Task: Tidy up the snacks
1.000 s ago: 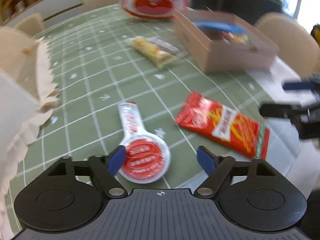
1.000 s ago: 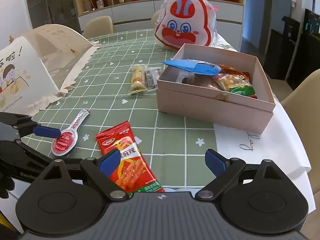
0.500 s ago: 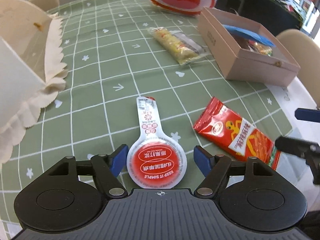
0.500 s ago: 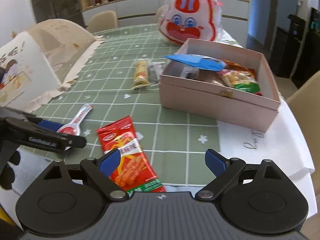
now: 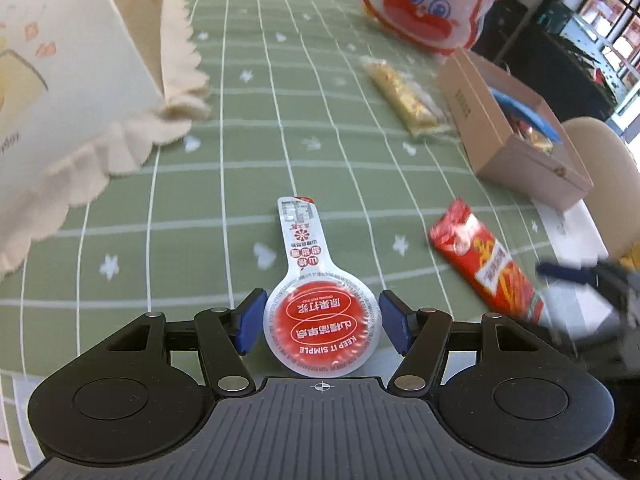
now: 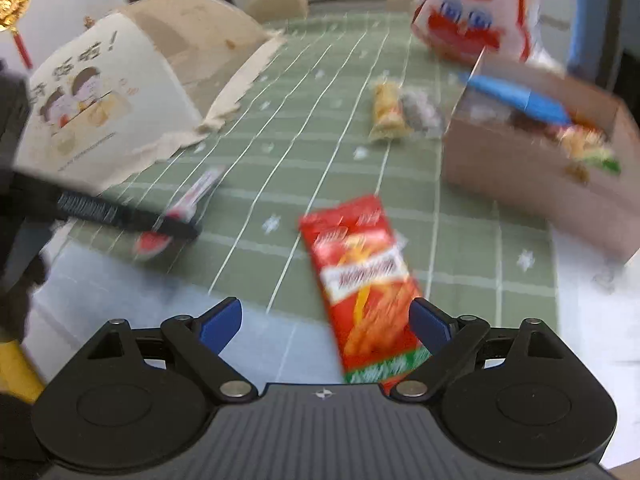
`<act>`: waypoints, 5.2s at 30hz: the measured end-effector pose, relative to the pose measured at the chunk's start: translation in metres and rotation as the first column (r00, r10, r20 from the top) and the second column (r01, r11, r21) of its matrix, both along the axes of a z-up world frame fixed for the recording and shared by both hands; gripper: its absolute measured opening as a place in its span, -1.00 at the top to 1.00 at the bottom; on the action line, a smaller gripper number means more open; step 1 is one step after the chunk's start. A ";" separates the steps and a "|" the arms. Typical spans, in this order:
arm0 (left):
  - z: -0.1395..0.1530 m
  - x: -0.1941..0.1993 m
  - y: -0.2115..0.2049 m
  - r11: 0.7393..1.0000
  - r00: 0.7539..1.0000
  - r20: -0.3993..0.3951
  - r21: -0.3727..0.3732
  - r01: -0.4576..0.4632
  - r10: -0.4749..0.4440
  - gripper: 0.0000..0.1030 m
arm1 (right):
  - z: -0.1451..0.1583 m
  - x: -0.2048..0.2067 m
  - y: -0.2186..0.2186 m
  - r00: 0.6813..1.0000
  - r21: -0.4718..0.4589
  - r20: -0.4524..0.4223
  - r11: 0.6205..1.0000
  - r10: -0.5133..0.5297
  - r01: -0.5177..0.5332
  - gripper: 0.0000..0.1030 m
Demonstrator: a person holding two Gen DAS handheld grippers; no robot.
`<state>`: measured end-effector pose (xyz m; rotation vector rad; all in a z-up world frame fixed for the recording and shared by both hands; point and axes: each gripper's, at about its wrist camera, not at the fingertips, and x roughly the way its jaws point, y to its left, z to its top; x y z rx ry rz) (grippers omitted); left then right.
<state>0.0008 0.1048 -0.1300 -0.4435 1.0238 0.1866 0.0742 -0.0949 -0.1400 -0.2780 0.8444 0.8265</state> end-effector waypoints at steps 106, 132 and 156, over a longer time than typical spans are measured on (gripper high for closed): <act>0.025 0.008 0.042 0.957 0.982 0.104 -0.261 -0.128 0.159 -0.27 | 0.019 0.206 0.158 0.960 -0.152 -0.192 0.972 -0.205 0.178 0.00; 0.022 0.110 0.039 0.967 0.996 0.083 -0.253 -0.018 0.041 -0.27 | 0.062 0.070 0.001 0.967 -0.029 -0.152 0.979 -0.205 0.203 0.43; -0.010 0.317 -0.041 0.995 0.992 -0.117 0.079 0.058 -0.049 -0.21 | -0.006 0.046 -0.124 0.906 -0.048 -0.041 0.907 -0.421 0.419 -0.13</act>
